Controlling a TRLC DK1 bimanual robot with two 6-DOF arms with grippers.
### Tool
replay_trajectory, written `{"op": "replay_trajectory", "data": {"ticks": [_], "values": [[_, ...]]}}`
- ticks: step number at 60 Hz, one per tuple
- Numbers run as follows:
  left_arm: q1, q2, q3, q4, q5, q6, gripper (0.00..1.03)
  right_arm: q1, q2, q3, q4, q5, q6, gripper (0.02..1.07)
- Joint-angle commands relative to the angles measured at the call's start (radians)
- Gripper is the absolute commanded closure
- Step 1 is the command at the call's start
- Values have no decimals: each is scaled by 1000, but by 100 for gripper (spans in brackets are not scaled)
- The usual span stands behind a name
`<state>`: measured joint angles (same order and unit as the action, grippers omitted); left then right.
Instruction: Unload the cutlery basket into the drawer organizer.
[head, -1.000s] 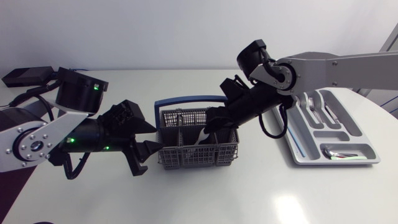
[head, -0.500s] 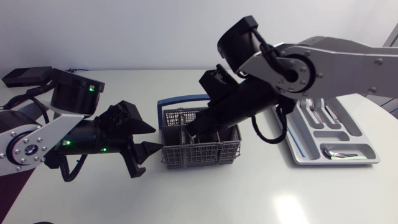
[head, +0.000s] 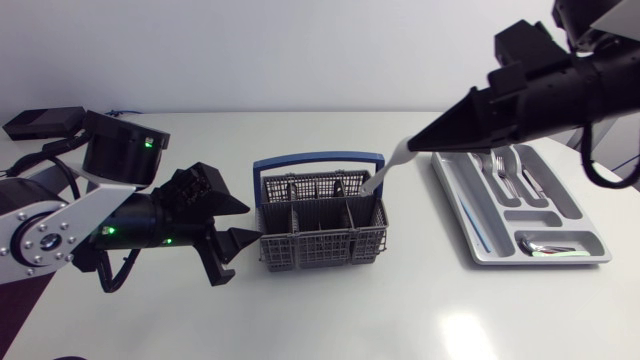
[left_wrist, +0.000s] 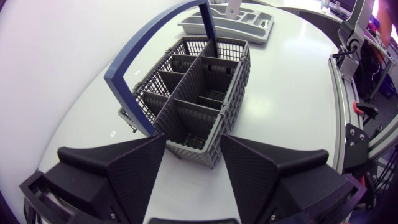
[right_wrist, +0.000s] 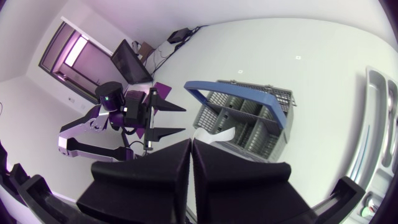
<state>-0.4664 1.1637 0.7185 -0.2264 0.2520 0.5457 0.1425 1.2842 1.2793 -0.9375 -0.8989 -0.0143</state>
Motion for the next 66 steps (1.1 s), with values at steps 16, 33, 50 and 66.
{"op": "replay_trajectory", "data": {"ticks": [16,33,50,66], "values": [[-23,2,-19,4,-19,-15,40,-320,-31,-117,-228,140,-371,100],[-46,2,-14,2,-40,-26,40,-491,-43,-264,-47,551,-533,100],[-98,14,-2,2,-82,-49,40,-603,6,-383,302,845,-641,100],[-106,16,-2,-1,-92,-58,40,-639,187,-411,500,937,-628,100]]}}
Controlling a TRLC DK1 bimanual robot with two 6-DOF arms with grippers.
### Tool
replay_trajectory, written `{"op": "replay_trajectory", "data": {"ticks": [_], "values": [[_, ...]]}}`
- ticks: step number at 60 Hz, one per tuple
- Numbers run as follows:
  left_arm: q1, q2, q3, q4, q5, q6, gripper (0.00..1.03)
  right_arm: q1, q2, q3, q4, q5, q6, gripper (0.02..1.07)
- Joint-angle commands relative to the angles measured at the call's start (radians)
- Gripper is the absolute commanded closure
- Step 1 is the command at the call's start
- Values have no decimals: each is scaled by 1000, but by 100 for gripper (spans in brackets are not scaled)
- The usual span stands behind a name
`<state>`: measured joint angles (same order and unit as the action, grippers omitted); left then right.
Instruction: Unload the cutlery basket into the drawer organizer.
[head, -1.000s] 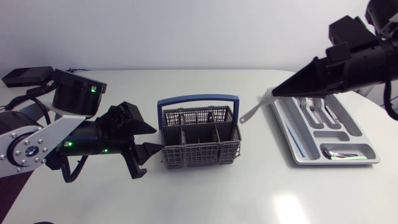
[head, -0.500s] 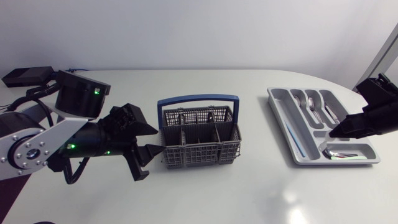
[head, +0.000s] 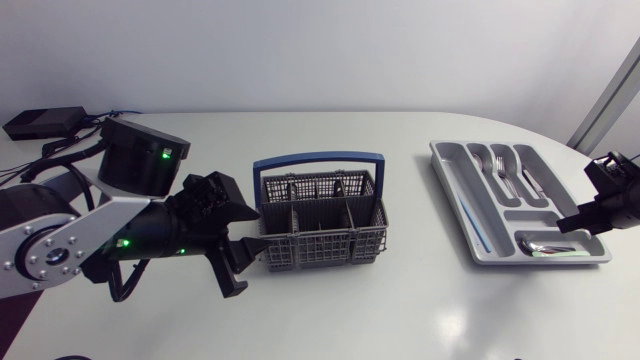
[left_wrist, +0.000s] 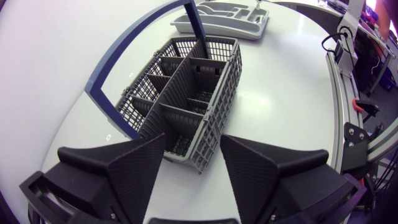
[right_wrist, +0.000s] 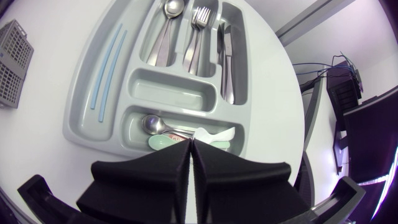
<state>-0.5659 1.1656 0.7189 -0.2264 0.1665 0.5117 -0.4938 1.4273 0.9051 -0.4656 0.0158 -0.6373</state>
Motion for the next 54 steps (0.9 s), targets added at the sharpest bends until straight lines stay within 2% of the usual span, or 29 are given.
{"op": "replay_trajectory", "data": {"ticks": [1,11,13,14,18,20,23,24,26,28,32,39,43,54], "values": [[-6,14,-3,-1,-7,-24,40,-3,50,-40,36,26,-4,100],[-8,11,-3,-7,-9,-27,40,26,114,-77,93,52,13,99],[-6,11,-3,-7,-9,-27,40,35,117,-86,96,55,16,96],[-6,11,-3,-7,-9,-27,40,38,117,-92,97,55,18,93],[-5,11,-6,-7,-10,-27,40,52,99,-112,107,55,21,68],[-3,11,-6,-5,-9,-27,40,57,88,-114,105,55,22,64],[0,9,-6,-7,-9,-27,39,61,44,-106,96,53,28,51],[1,8,-7,-7,-9,-29,39,63,19,-101,91,53,28,40],[1,6,-9,-7,-9,-29,39,67,-7,-91,70,53,30,29],[4,3,-13,-7,-10,-32,39,74,-36,-77,39,49,33,21],[18,-3,-15,-7,-9,-35,39,89,-85,-57,-2,36,48,20],[74,-14,-12,-13,-4,-44,39,156,-196,-25,-76,-54,102,20],[103,-12,-13,-14,7,-45,39,238,-234,-32,-99,-99,143,20],[161,14,-15,-17,11,-47,39,515,-234,-64,-67,-103,297,20]]}}
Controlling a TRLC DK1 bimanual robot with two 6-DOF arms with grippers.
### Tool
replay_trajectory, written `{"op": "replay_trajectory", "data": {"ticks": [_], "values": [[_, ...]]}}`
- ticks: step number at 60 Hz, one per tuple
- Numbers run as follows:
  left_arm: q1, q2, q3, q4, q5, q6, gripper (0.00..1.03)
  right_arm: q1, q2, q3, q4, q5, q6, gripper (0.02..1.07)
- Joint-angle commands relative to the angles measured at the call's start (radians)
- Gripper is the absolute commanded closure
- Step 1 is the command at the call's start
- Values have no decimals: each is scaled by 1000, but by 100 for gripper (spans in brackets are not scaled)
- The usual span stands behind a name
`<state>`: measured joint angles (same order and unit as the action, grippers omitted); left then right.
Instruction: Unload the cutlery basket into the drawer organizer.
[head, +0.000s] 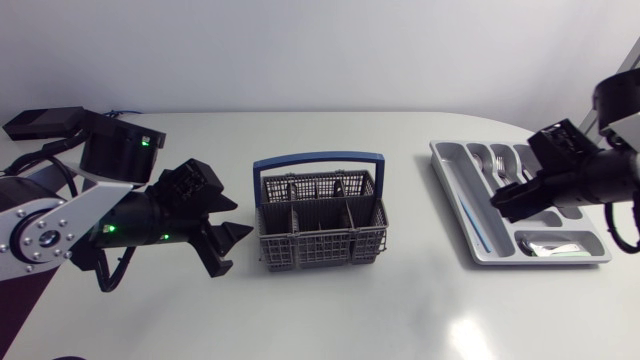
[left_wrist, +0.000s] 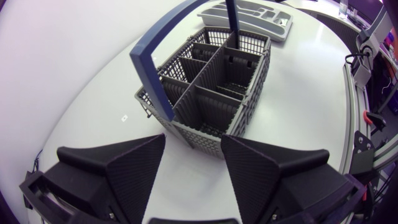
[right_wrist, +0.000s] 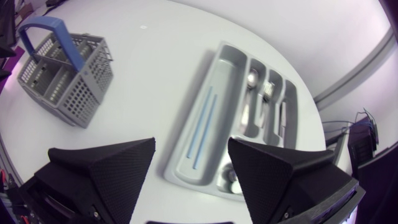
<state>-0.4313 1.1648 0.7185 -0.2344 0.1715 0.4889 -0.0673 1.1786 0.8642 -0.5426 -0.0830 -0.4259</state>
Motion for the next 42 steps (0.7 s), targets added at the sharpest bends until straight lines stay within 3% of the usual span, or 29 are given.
{"op": "replay_trajectory", "data": {"ticks": [1,20,42], "values": [[31,21,-13,-9,6,-23,39,110,23,-24,16,-4,98,20],[19,90,-27,-11,19,-18,39,380,234,27,116,-3,269,20],[28,222,7,83,19,2,39,508,358,85,142,28,342,20]]}}
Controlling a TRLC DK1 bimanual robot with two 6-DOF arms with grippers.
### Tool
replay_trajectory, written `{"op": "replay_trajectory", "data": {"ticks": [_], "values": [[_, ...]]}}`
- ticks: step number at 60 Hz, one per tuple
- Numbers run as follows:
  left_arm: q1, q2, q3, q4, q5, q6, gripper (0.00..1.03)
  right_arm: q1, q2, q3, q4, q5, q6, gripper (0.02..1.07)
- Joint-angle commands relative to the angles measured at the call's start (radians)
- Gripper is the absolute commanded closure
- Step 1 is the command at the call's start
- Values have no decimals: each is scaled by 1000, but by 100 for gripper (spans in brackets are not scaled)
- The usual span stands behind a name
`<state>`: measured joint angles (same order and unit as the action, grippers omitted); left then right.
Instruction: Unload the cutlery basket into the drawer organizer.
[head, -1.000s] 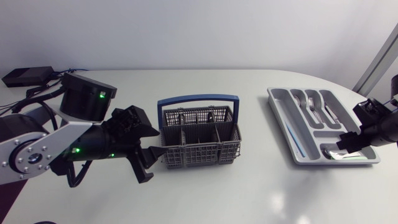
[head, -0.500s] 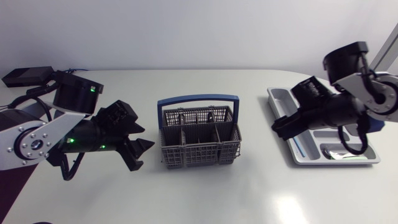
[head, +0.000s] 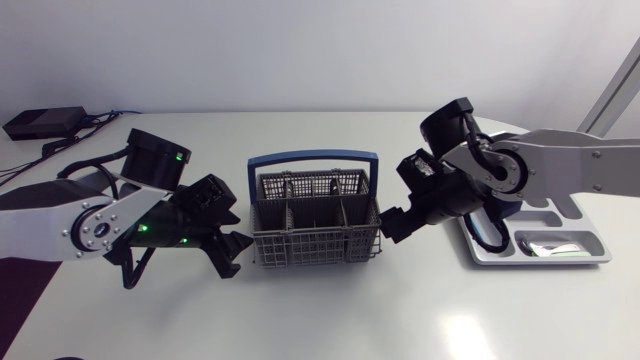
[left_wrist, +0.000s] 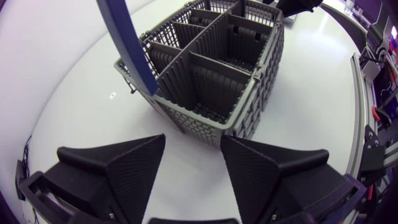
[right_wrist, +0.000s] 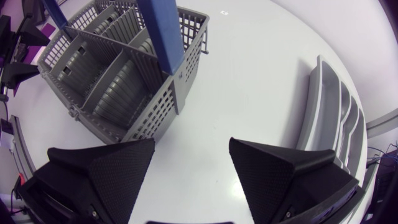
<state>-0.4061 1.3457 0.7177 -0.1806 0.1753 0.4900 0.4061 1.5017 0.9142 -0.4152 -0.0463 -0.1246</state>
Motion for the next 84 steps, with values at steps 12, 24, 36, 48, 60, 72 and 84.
{"op": "replay_trajectory", "data": {"ticks": [12,24,36,48,60,72,84], "values": [[33,104,74,41,15,21,39,60,88,97,13,8,49,20],[79,159,138,47,23,42,39,99,98,112,6,25,65,20],[92,184,152,58,29,50,39,109,91,103,4,34,68,20],[105,179,140,63,29,51,35,119,89,92,9,75,68,20],[147,115,100,61,30,55,30,83,57,57,32,154,65,20],[199,-8,63,58,32,27,8,2,-38,14,44,197,39,9],[259,-126,52,55,38,-57,5,-96,-176,-52,78,207,-12,7]]}}
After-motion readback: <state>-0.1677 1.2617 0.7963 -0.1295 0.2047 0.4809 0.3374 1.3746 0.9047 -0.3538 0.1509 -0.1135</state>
